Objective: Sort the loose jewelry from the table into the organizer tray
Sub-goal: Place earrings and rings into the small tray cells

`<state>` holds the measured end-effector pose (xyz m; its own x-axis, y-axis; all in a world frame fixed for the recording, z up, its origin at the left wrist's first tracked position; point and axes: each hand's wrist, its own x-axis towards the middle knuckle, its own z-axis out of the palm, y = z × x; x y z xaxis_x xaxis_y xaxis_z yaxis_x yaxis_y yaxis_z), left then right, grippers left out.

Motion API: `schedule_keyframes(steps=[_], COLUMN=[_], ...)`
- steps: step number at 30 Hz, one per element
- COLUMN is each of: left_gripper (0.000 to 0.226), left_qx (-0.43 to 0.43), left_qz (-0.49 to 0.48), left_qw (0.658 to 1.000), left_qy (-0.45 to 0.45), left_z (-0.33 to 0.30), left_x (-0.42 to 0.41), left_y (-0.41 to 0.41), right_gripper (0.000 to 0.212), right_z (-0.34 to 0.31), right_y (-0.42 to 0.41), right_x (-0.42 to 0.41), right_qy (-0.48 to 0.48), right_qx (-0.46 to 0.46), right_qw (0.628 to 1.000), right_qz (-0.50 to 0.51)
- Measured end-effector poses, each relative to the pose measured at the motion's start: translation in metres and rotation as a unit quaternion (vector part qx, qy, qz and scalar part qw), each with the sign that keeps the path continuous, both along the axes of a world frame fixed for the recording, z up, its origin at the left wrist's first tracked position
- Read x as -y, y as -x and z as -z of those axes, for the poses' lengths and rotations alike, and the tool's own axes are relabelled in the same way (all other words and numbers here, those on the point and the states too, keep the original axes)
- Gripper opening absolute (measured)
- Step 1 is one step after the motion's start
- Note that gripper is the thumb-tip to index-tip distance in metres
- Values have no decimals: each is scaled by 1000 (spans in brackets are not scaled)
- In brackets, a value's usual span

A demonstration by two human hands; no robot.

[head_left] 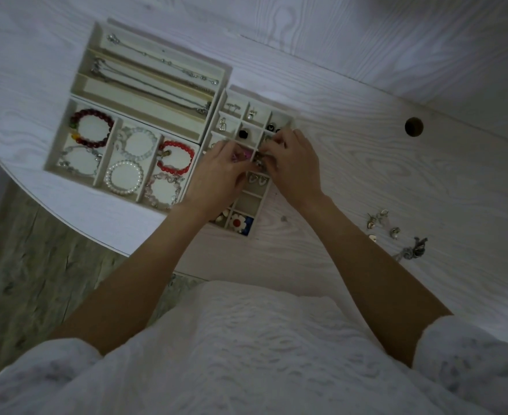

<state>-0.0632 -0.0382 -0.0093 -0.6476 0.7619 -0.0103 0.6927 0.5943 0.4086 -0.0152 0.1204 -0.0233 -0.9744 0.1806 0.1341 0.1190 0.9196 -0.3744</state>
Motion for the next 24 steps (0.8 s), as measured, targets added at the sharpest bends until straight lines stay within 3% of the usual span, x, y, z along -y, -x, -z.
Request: schedule_keyframes(steps=[5, 12, 20, 24], left_gripper=[22, 32, 38, 41], left_qx=[-5, 14, 14, -6], left_qz=[2, 5, 2, 22], left_qw=[1000, 1000, 1000, 1000], left_qy=[3, 7, 5, 21], left_z=[2, 2, 7, 8], left_x=[0, -1, -4, -8], left_y=[1, 4, 2, 7], right_gripper=[6, 29, 36, 36], right_z=[1, -17, -14, -16], right_y=[-11, -23, -26, -26], right_x=[-3, -9, 5, 6], right_qy=[-42, 33, -67, -69], right_qx=[10, 7, 94, 103], right_qw=[997, 999, 993, 992], right_qz=[-58, 9, -18, -20])
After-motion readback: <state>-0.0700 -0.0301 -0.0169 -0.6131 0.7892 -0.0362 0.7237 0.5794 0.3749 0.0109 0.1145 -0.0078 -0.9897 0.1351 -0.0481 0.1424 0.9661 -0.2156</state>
